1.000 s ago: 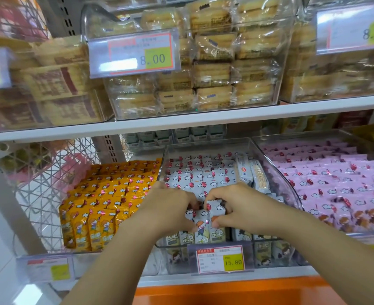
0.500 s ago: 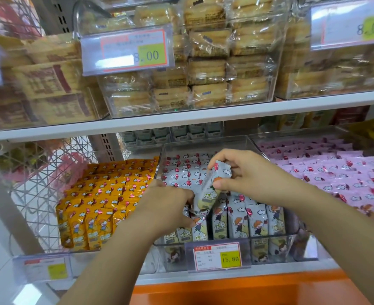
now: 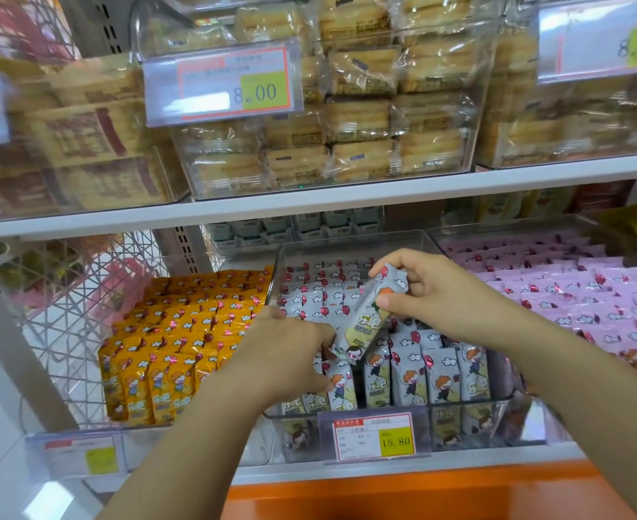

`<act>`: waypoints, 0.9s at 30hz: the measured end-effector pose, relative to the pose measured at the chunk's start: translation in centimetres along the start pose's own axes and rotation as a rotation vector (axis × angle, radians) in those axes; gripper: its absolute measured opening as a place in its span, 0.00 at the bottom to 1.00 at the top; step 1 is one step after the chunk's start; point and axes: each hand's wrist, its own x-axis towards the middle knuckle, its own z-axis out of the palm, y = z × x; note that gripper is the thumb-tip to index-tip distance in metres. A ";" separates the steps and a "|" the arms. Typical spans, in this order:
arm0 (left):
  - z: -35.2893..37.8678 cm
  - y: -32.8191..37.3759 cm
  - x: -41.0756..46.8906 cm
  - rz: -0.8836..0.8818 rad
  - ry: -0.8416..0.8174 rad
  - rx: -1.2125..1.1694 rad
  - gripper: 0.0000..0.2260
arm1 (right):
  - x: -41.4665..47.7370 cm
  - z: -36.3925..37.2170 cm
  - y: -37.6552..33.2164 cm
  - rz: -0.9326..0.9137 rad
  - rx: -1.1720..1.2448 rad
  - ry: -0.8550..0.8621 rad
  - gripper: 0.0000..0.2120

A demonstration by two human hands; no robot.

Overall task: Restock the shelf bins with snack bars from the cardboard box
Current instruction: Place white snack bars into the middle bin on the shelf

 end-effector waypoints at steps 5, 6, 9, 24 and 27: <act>0.1 -0.3 0.1 0.004 -0.008 -0.037 0.14 | 0.0 -0.5 0.4 0.044 0.084 0.114 0.09; 0.2 -0.3 0.1 0.005 -0.013 -0.038 0.14 | 0.1 -0.6 0.6 0.052 0.072 0.117 0.09; 0.2 -0.3 0.2 0.012 -0.028 -0.013 0.19 | 0.1 -0.2 0.9 0.062 0.022 0.099 0.09; 0.5 0.4 -0.1 -0.009 -0.015 0.110 0.18 | 0.0 4.6 0.9 -0.040 -0.738 -0.240 0.21; 0.5 0.4 -0.2 0.013 0.014 0.106 0.18 | 0.0 4.3 0.8 -0.051 -0.785 -0.186 0.30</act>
